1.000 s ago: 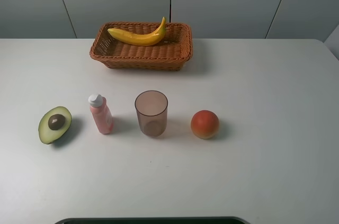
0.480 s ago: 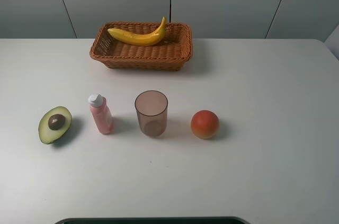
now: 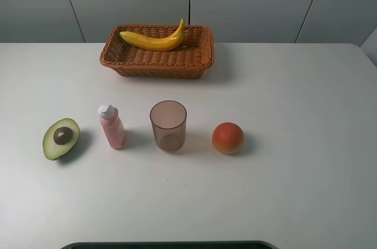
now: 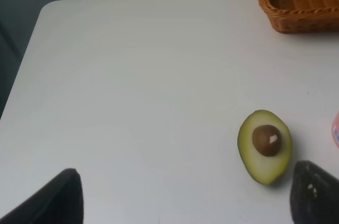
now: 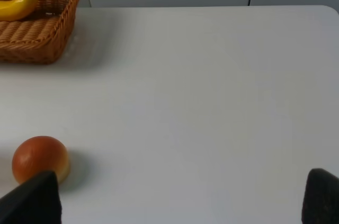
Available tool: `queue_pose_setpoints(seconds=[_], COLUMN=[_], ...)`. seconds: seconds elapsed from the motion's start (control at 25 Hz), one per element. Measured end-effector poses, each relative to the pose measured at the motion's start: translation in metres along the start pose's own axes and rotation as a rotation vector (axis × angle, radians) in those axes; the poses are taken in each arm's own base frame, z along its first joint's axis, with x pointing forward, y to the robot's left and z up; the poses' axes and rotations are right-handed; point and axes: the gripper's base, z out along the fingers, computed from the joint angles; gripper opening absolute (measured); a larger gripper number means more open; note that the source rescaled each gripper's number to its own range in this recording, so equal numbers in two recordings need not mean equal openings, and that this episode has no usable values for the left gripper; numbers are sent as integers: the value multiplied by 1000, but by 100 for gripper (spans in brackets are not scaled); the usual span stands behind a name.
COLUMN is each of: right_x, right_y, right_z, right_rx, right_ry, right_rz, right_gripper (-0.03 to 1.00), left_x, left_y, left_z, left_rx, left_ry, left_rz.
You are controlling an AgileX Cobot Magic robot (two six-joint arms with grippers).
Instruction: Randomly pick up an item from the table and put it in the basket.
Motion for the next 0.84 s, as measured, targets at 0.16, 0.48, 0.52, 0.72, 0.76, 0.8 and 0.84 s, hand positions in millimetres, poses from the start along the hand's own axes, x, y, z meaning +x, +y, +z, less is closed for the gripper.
queue_pose_setpoints(seconds=[0.16, 0.48, 0.52, 0.72, 0.76, 0.8, 0.84], right_x=[0, 0, 0, 0, 0, 0, 0], right_y=[0, 0, 0, 0, 0, 0, 0], right_z=[0, 0, 0, 0, 0, 0, 0], right_rx=[0, 0, 0, 0, 0, 0, 0], right_ry=[0, 0, 0, 0, 0, 0, 0], right_rz=[0, 0, 0, 0, 0, 0, 0], right_gripper=[97, 97, 97, 97, 97, 97, 97], left_x=[0, 0, 0, 0, 0, 0, 0], left_y=[0, 0, 0, 0, 0, 0, 0], left_z=[0, 0, 0, 0, 0, 0, 0], left_rx=[0, 0, 0, 0, 0, 0, 0], left_ry=[0, 0, 0, 0, 0, 0, 0], left_rz=[0, 0, 0, 0, 0, 0, 0])
